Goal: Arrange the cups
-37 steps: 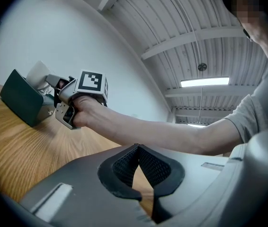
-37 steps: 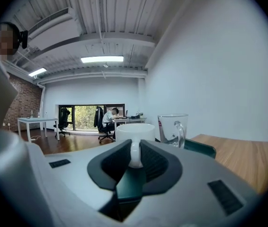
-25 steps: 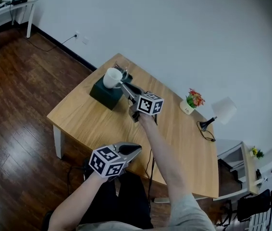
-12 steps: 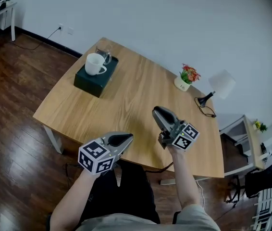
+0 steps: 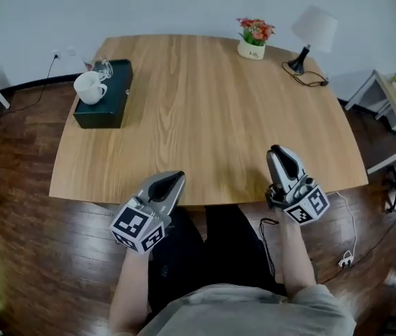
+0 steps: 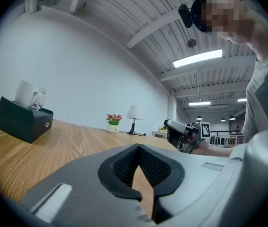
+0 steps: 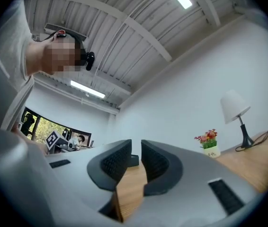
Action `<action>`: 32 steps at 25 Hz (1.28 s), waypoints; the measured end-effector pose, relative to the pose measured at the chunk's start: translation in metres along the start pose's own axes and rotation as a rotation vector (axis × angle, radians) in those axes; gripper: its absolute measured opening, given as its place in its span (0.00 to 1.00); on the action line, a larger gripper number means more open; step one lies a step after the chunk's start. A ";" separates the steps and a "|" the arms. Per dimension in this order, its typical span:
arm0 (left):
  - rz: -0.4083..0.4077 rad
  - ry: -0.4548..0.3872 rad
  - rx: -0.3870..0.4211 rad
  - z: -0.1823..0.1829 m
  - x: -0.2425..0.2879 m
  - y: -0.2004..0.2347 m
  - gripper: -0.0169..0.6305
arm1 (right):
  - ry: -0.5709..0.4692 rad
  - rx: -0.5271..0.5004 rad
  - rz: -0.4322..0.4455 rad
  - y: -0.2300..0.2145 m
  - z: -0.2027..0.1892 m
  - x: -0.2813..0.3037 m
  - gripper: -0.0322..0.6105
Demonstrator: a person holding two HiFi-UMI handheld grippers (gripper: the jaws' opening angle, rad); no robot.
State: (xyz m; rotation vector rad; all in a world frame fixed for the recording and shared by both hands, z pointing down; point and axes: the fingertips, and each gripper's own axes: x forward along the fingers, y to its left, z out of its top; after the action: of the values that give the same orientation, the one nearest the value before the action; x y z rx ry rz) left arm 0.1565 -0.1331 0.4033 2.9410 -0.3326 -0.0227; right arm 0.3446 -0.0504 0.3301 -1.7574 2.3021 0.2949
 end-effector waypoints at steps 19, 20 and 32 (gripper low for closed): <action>-0.002 0.119 0.173 -0.020 0.004 -0.013 0.03 | 0.127 -0.176 0.077 0.028 -0.030 0.019 0.14; -0.002 0.121 0.180 -0.020 0.004 -0.013 0.03 | 0.137 -0.178 0.078 0.031 -0.031 0.016 0.14; 0.003 0.143 0.221 -0.023 0.005 -0.015 0.03 | 0.212 -0.164 0.067 0.032 -0.043 0.000 0.14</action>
State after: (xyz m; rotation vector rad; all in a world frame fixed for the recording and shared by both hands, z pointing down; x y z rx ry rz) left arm 0.1655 -0.1161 0.4234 3.1367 -0.3385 0.2383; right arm 0.3114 -0.0546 0.3713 -1.8715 2.5548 0.3326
